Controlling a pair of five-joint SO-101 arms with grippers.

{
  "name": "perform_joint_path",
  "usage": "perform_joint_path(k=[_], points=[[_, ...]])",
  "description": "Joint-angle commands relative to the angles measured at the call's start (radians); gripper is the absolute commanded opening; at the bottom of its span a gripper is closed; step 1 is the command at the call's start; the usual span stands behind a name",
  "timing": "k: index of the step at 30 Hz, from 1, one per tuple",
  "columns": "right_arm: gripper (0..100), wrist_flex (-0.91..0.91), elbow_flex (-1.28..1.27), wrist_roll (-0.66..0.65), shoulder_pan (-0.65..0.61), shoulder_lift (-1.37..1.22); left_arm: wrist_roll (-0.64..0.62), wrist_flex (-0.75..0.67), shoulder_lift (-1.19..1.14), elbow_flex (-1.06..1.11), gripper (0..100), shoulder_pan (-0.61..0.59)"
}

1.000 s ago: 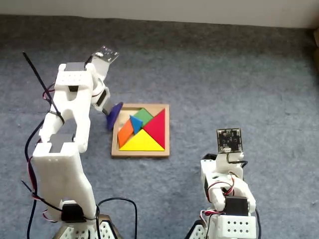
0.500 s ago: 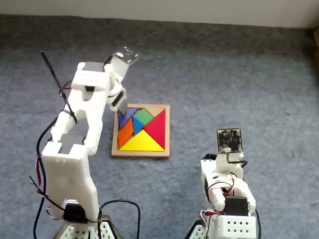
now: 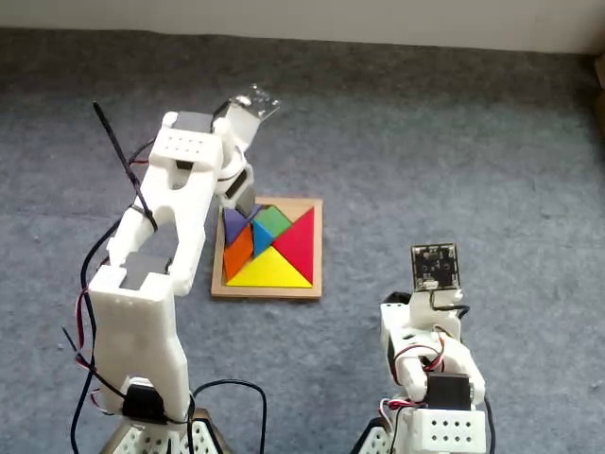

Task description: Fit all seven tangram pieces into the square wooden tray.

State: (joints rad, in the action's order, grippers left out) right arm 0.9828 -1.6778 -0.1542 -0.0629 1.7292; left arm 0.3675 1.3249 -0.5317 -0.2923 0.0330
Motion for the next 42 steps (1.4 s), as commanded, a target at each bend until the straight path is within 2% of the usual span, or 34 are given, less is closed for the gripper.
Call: perform_joint_path(k=[1, 9, 17, 25, 35, 42], points=[[0.5, -0.004, -0.147, 0.006, 0.012, 0.015, -0.009, 0.066, 0.016, -0.139, 23, -0.01], [0.5, -0.004, -0.147, 0.006, 0.012, 0.015, 0.021, 0.069, -0.025, -0.194, 24, -0.038], [0.5, -0.004, -0.147, 0.006, 0.012, 0.015, 0.044, 0.02, -0.16, -0.191, 23, 0.008], [0.5, -0.004, -0.147, 0.006, 0.012, 0.015, 0.043, 0.032, -0.156, -0.202, 23, 0.097], [0.5, -0.004, -0.147, 0.006, 0.012, 0.015, 0.04, 0.235, 0.005, -0.254, 23, 0.104], [0.5, -0.004, -0.147, 0.006, 0.012, 0.015, 0.04, 0.25, 0.016, -0.254, 23, 0.102]])
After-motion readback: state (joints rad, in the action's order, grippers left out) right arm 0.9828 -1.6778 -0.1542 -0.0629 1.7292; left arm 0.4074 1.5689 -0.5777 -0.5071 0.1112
